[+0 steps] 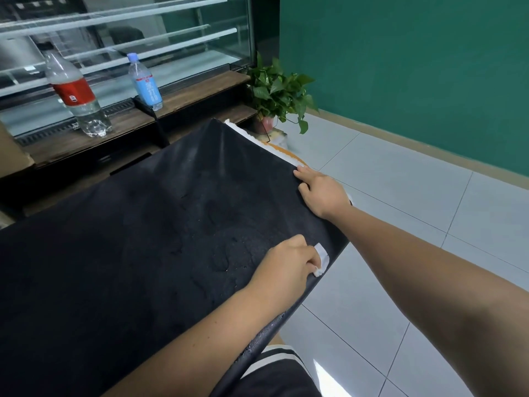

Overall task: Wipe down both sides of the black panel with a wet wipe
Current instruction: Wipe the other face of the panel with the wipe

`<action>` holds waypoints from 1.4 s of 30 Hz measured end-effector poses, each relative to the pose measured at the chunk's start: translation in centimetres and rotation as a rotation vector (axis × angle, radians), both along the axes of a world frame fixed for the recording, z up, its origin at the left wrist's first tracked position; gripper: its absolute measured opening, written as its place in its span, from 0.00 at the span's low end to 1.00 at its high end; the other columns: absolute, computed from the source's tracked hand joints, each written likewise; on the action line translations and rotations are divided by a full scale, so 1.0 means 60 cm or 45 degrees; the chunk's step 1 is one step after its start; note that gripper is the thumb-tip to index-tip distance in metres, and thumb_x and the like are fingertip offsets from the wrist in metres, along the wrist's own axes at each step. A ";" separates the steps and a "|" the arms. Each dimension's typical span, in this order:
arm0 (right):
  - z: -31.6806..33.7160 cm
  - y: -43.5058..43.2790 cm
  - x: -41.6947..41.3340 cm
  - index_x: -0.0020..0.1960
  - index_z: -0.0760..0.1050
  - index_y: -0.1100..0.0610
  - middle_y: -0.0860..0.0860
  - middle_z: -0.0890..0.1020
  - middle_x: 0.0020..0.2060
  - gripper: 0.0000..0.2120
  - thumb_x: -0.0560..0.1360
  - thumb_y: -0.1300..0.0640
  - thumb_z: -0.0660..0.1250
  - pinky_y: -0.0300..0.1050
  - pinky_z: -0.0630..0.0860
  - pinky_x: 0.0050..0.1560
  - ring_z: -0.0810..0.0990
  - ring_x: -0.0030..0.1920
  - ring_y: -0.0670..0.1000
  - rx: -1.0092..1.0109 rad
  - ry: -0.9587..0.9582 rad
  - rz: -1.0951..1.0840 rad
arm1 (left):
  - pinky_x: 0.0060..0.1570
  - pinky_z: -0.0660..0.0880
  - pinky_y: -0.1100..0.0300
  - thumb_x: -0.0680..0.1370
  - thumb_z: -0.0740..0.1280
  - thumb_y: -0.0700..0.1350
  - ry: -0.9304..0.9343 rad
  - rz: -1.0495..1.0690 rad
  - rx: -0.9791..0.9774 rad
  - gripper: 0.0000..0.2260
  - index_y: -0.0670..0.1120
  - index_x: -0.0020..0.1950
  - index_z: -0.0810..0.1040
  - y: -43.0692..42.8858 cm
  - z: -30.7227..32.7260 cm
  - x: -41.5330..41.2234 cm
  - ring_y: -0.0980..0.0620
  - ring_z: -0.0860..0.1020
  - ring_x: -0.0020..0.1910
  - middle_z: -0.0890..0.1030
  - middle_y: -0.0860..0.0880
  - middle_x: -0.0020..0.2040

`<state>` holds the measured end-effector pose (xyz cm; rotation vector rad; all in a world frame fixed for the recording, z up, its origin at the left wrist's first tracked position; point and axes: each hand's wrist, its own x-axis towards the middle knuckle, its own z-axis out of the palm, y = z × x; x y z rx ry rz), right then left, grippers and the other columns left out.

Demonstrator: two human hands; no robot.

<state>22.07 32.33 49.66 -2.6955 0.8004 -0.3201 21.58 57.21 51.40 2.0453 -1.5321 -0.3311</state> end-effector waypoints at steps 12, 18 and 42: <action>0.025 0.028 0.045 0.74 0.73 0.57 0.53 0.74 0.73 0.23 0.80 0.66 0.58 0.55 0.73 0.69 0.71 0.73 0.57 -0.259 0.168 0.201 | 0.40 0.73 0.55 0.76 0.64 0.35 -0.107 0.195 0.036 0.12 0.50 0.46 0.84 0.043 0.027 0.073 0.49 0.75 0.38 0.76 0.52 0.44; 0.008 0.074 0.066 0.71 0.76 0.56 0.55 0.78 0.70 0.20 0.84 0.51 0.57 0.51 0.69 0.72 0.74 0.72 0.56 -0.079 -0.111 -0.025 | 0.45 0.76 0.53 0.74 0.65 0.36 -0.158 0.293 0.030 0.17 0.55 0.56 0.80 0.073 0.034 0.134 0.50 0.78 0.44 0.78 0.55 0.47; 0.000 0.076 0.068 0.76 0.73 0.51 0.52 0.72 0.77 0.24 0.86 0.43 0.52 0.51 0.62 0.78 0.68 0.77 0.53 -0.174 -0.044 -0.026 | 0.42 0.70 0.55 0.81 0.66 0.41 0.076 0.175 -0.070 0.09 0.50 0.49 0.85 0.047 0.000 -0.006 0.51 0.76 0.38 0.73 0.54 0.45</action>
